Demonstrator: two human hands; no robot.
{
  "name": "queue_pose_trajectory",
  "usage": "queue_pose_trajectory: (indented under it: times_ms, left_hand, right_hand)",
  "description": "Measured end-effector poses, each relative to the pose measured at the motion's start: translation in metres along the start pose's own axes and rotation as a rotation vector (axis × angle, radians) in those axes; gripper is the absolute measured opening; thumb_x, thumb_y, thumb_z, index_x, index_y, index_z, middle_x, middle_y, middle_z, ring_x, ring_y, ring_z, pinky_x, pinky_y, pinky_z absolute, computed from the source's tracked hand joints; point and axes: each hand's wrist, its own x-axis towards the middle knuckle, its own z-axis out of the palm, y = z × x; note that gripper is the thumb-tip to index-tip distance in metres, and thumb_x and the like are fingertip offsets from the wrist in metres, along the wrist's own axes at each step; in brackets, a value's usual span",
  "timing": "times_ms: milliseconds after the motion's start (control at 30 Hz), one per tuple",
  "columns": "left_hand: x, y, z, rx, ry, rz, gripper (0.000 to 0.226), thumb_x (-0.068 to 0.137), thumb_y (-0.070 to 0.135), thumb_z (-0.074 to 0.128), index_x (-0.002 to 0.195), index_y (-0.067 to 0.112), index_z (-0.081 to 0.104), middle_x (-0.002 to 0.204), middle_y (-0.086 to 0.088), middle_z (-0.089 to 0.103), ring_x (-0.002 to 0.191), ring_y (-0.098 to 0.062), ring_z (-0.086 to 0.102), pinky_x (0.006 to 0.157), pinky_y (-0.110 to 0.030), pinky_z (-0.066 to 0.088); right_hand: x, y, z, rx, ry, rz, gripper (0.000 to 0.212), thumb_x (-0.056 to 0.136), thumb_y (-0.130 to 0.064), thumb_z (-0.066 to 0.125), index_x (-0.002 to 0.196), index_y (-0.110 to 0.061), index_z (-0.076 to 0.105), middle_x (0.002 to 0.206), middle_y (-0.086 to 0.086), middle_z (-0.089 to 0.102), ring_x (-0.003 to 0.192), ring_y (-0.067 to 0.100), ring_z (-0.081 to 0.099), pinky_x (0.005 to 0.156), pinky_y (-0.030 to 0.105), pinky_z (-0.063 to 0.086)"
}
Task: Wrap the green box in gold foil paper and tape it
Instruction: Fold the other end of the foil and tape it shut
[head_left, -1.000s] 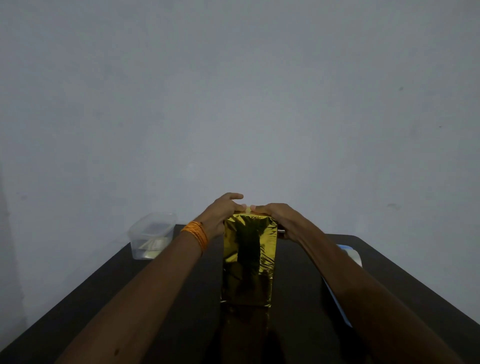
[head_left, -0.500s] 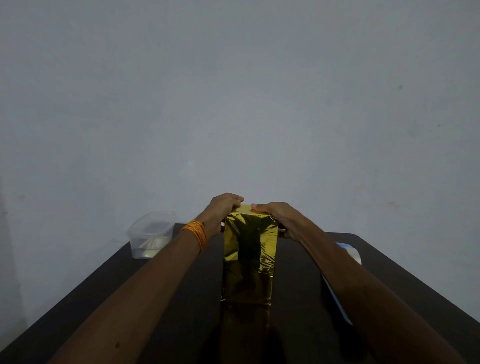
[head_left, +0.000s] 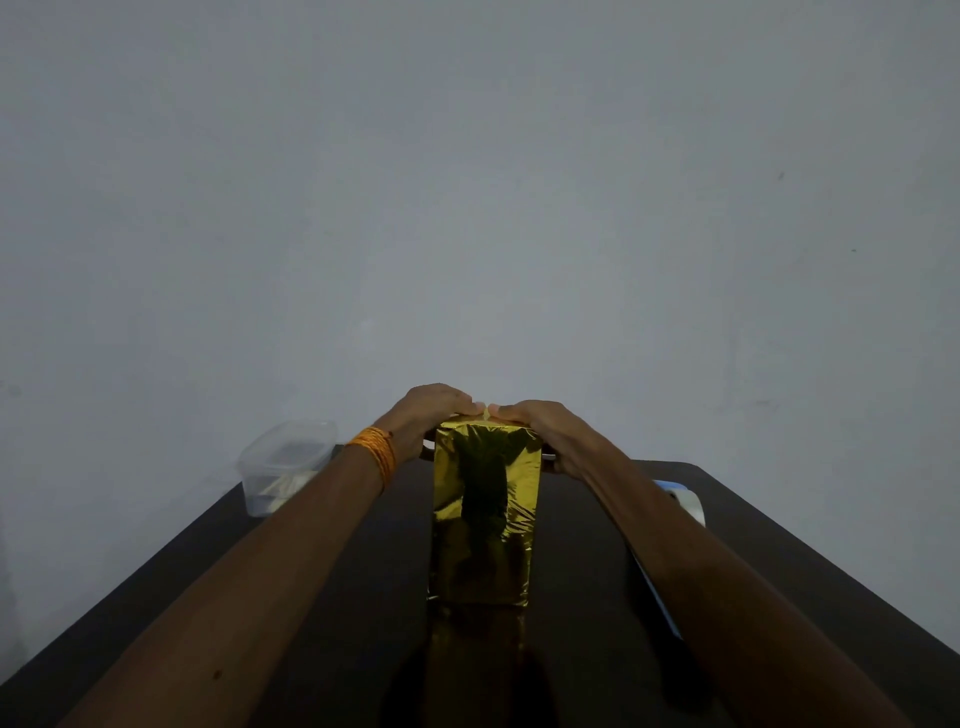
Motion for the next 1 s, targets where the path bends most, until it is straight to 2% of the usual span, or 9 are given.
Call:
queue_pose_trajectory:
  times_ms: [100, 200, 300, 400, 567, 700, 800, 900, 1000]
  left_hand:
    - [-0.002, 0.001, 0.002, -0.017, 0.010, 0.000, 0.026, 0.093, 0.019, 0.063, 0.115, 0.007, 0.067, 0.108, -0.010, 0.067, 0.087, -0.020, 0.062, 0.072, -0.029, 0.050]
    - [-0.002, -0.005, 0.003, -0.013, 0.059, 0.018, 0.029, 0.097, 0.022, 0.054, 0.117, 0.006, 0.065, 0.116, -0.013, 0.065, 0.092, -0.021, 0.060, 0.076, -0.031, 0.048]
    - [-0.002, -0.007, 0.000, -0.003, 0.029, 0.032, 0.040, 0.090, 0.040, 0.065, 0.119, 0.012, 0.063, 0.117, -0.008, 0.064, 0.101, -0.022, 0.061, 0.092, -0.038, 0.051]
    - [0.001, -0.005, -0.003, 0.080, -0.014, 0.057, 0.033, 0.087, 0.033, 0.071, 0.115, 0.017, 0.065, 0.118, -0.006, 0.063, 0.110, -0.025, 0.059, 0.100, -0.043, 0.049]
    - [-0.005, -0.008, -0.004, -0.026, -0.022, 0.031, 0.026, 0.097, 0.022, 0.055, 0.121, 0.016, 0.063, 0.121, -0.009, 0.061, 0.102, -0.023, 0.057, 0.091, -0.040, 0.048]
    - [-0.020, -0.022, -0.009, -0.286, -0.064, 0.021, 0.034, 0.097, 0.038, 0.052, 0.124, 0.019, 0.060, 0.104, -0.008, 0.065, 0.090, -0.022, 0.060, 0.082, -0.036, 0.050]
    - [-0.027, -0.034, -0.010, -0.313, -0.111, 0.090, 0.035, 0.096, 0.041, 0.053, 0.122, 0.020, 0.062, 0.103, -0.005, 0.067, 0.093, -0.021, 0.063, 0.083, -0.034, 0.050]
    - [-0.030, -0.039, -0.009, -0.271, -0.101, 0.164, 0.027, 0.098, 0.032, 0.050, 0.121, 0.024, 0.063, 0.121, -0.008, 0.061, 0.110, -0.025, 0.059, 0.094, -0.040, 0.048]
    - [-0.031, -0.039, -0.008, -0.259, -0.093, 0.181, 0.029, 0.100, 0.030, 0.047, 0.124, 0.023, 0.061, 0.126, -0.008, 0.058, 0.117, -0.028, 0.056, 0.104, -0.045, 0.043]
  right_hand:
    - [-0.001, 0.000, 0.003, 0.016, 0.012, 0.019, 0.052, 0.078, -0.049, 0.079, 0.109, -0.009, 0.067, 0.101, 0.009, 0.073, 0.099, 0.027, 0.067, 0.096, 0.044, 0.053]
    - [-0.001, 0.001, 0.003, 0.022, 0.032, 0.027, 0.050, 0.078, -0.049, 0.078, 0.108, -0.010, 0.068, 0.100, 0.008, 0.073, 0.098, 0.027, 0.068, 0.093, 0.042, 0.052]
    - [-0.003, 0.001, 0.003, 0.017, 0.026, 0.015, 0.042, 0.079, -0.049, 0.078, 0.100, -0.013, 0.071, 0.098, 0.007, 0.074, 0.097, 0.026, 0.067, 0.091, 0.040, 0.052]
    - [-0.005, 0.001, 0.002, 0.018, 0.033, 0.004, 0.045, 0.081, -0.047, 0.077, 0.105, -0.010, 0.068, 0.099, 0.007, 0.072, 0.097, 0.025, 0.067, 0.091, 0.040, 0.052]
    - [-0.007, -0.002, 0.002, 0.031, 0.029, 0.028, 0.047, 0.081, -0.047, 0.077, 0.107, -0.009, 0.068, 0.092, 0.006, 0.073, 0.088, 0.023, 0.068, 0.079, 0.034, 0.051]
    - [-0.010, -0.003, 0.001, 0.053, 0.013, 0.013, 0.041, 0.086, -0.044, 0.072, 0.108, -0.010, 0.067, 0.089, 0.003, 0.070, 0.083, 0.019, 0.064, 0.070, 0.030, 0.048]
    - [-0.011, -0.002, 0.002, 0.096, 0.013, -0.004, 0.042, 0.088, -0.042, 0.070, 0.113, -0.009, 0.067, 0.092, 0.004, 0.070, 0.079, 0.016, 0.064, 0.062, 0.027, 0.045]
    - [-0.010, -0.001, 0.003, 0.188, 0.014, 0.024, 0.041, 0.092, -0.045, 0.063, 0.118, -0.012, 0.062, 0.103, 0.005, 0.068, 0.089, 0.019, 0.064, 0.070, 0.029, 0.049]
    - [-0.011, 0.004, 0.000, 0.211, 0.042, 0.044, 0.031, 0.093, -0.040, 0.062, 0.106, -0.012, 0.061, 0.090, 0.005, 0.063, 0.085, 0.020, 0.059, 0.078, 0.033, 0.046]
